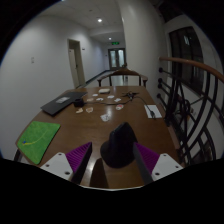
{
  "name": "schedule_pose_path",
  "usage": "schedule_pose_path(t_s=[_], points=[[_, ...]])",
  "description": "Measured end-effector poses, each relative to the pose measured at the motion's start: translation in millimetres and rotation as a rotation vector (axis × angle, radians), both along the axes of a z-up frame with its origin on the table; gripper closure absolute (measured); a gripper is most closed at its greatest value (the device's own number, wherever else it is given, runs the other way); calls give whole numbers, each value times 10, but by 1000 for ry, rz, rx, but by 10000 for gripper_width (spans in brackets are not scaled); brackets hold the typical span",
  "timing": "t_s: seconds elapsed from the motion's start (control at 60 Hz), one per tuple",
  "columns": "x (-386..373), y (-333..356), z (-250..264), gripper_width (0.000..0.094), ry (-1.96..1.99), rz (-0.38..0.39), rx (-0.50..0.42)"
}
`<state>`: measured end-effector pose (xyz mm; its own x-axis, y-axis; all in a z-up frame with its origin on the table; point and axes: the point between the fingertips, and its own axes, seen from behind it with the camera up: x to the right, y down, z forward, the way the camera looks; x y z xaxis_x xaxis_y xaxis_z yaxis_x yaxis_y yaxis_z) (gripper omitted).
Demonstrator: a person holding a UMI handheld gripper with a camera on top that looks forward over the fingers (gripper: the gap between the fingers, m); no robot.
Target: Arrange mouse
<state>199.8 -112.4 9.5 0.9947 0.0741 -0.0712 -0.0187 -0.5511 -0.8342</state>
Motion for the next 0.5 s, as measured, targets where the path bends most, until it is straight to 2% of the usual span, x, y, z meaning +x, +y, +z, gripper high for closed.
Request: schedule_pose_path(t_s=[0.217,0.267,0.333,0.4,0.5], points=[[52,-419,-64,107,4,-84,-33],[169,-558,-78,241,-32,-120,-48],[218,-871,-15,346,-32,-140,-17],[242,-953,132,586,-50,-177,43],[205,-1214,284,668,-75,-189,72]])
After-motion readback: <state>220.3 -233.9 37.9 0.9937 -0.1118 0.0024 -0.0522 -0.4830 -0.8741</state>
